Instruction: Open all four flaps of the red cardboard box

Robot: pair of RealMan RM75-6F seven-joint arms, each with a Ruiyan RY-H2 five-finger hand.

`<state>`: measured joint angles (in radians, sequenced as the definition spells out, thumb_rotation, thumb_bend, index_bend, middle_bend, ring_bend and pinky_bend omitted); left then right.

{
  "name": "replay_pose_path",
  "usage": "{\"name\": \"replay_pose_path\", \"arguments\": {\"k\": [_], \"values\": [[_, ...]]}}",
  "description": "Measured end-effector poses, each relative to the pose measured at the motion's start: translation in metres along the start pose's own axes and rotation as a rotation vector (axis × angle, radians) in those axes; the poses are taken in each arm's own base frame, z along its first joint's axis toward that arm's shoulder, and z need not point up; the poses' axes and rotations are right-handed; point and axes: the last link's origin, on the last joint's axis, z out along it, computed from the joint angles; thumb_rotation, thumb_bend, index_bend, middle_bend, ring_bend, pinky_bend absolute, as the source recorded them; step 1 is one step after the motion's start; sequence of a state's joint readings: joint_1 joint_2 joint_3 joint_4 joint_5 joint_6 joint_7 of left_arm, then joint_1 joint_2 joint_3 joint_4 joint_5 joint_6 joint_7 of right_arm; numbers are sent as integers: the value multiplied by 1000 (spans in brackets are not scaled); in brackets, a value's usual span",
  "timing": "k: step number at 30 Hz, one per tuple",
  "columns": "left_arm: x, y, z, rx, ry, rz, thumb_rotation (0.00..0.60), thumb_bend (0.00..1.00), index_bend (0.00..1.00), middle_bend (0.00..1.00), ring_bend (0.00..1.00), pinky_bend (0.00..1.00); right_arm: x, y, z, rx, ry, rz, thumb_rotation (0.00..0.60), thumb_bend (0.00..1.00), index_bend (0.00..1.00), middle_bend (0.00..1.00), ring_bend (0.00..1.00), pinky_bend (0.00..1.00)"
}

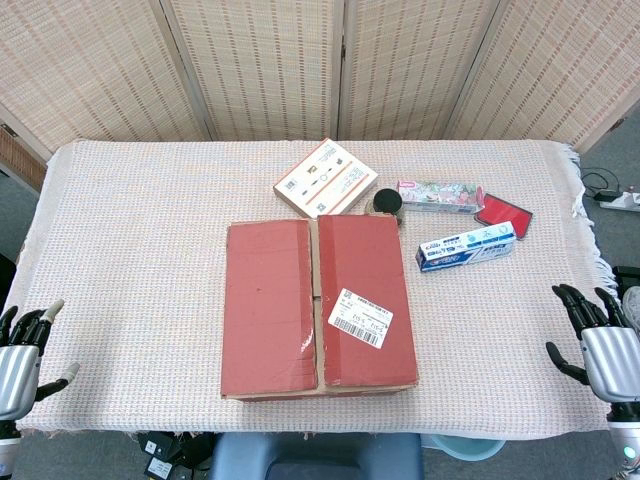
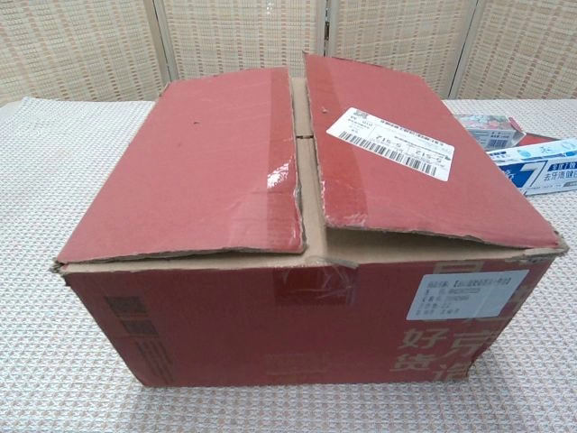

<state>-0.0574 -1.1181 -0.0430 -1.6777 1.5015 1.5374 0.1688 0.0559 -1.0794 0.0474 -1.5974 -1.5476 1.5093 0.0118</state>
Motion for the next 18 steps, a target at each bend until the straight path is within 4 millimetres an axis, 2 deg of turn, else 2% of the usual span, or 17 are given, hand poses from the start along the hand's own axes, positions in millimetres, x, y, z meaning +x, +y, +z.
{"name": "replay_pose_path", "arguments": {"k": [18], "values": [[3, 3, 0, -4, -2, 5, 600, 269, 124, 215, 174, 0, 5, -10, 5, 80, -2, 20, 600, 365, 91, 171, 263, 67]]}}
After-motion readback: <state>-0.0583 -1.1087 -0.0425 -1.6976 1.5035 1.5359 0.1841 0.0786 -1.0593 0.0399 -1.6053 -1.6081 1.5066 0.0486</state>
